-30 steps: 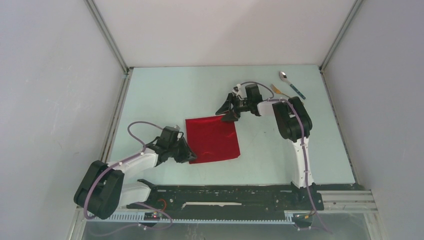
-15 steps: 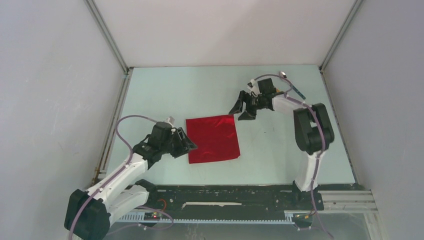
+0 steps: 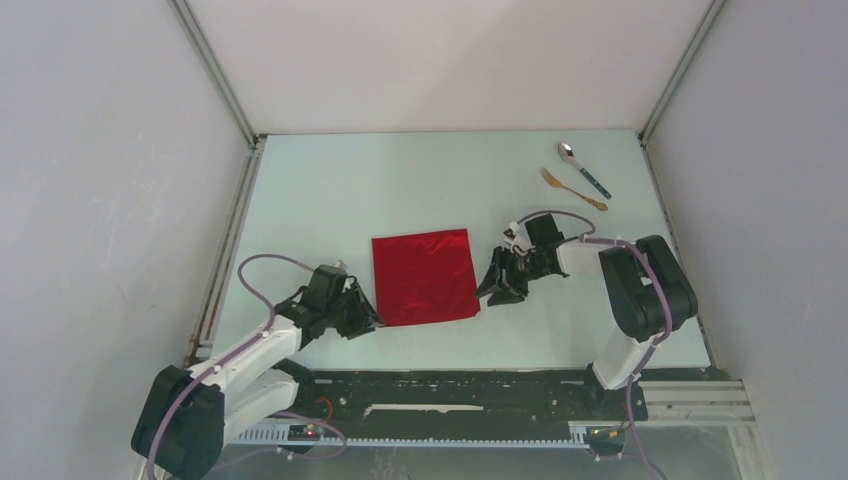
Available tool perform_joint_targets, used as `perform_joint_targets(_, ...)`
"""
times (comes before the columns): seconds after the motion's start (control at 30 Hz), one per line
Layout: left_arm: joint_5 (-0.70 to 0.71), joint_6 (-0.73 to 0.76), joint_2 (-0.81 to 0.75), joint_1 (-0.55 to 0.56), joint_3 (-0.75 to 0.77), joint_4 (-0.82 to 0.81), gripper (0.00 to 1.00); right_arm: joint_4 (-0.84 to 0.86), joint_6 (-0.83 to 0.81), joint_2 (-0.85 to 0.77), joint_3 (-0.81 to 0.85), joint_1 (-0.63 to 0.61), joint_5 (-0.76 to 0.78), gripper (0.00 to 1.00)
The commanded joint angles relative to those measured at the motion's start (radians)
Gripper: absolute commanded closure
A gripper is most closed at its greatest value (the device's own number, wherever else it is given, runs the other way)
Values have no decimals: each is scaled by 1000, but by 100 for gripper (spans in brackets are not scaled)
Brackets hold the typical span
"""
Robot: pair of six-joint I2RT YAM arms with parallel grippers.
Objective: Fold the napkin into a case and place the utensils inside
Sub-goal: Pick up the top corner of the square-folded napkin from the center of the board.
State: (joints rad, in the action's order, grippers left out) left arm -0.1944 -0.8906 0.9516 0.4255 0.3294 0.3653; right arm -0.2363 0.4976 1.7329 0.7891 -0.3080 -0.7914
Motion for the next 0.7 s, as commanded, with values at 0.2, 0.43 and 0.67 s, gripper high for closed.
perform_joint_targets(0.2,-6,-11,97,-4,-10,-142,68,131,26,30,-36,-74,15,49)
perform_joint_targets(0.43,-31,-32,149,21,-4,-198,74,111,31,1,-51,-88,56,50)
perform_joint_targets(0.67,-22,-34,129,29,-17,-176,76,-35,13,-113,-51,-87,206,36)
